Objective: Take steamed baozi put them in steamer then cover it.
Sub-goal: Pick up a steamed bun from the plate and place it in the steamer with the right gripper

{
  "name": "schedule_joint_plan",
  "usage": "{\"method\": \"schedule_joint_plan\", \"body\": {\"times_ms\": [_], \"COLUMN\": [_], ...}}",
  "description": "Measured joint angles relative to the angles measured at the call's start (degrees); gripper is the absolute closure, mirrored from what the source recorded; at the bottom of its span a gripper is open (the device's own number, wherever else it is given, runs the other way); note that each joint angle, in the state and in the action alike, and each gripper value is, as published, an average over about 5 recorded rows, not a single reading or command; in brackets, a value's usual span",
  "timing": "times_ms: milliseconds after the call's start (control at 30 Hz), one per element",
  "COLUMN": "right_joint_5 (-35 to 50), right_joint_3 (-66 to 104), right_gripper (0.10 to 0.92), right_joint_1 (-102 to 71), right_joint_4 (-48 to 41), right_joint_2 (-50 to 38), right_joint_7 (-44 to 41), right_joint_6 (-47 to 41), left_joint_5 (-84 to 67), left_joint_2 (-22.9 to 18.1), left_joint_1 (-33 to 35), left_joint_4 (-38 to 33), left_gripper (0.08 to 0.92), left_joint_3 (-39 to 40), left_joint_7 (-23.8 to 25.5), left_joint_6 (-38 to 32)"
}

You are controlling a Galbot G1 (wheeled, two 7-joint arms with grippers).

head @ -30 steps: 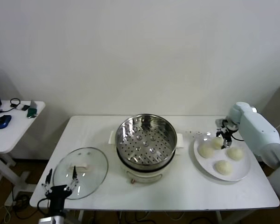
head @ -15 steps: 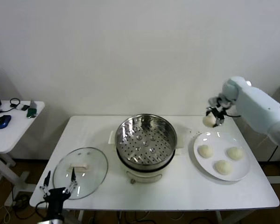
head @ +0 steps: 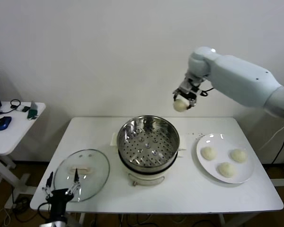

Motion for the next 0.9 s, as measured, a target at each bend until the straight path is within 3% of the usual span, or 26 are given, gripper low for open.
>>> {"method": "schedule_joint_plan", "body": {"times_ms": [900], "right_joint_5": [-17.64], "right_joint_3": [2.47], "right_gripper": [0.271], "right_joint_1": [-12.49], "right_joint_4": [0.67], "right_joint_2": [11.57], "right_joint_7": [1.9], "right_joint_6": [7.08], "left_joint_5": [0.97], "left_joint_2": [0.74], "left_joint_1": [-1.02], "left_joint_4": [0.2], "left_gripper": [0.177], "left_joint_3": [-0.42], "left_joint_7": [-0.17], "left_joint_6": [1.91]}}
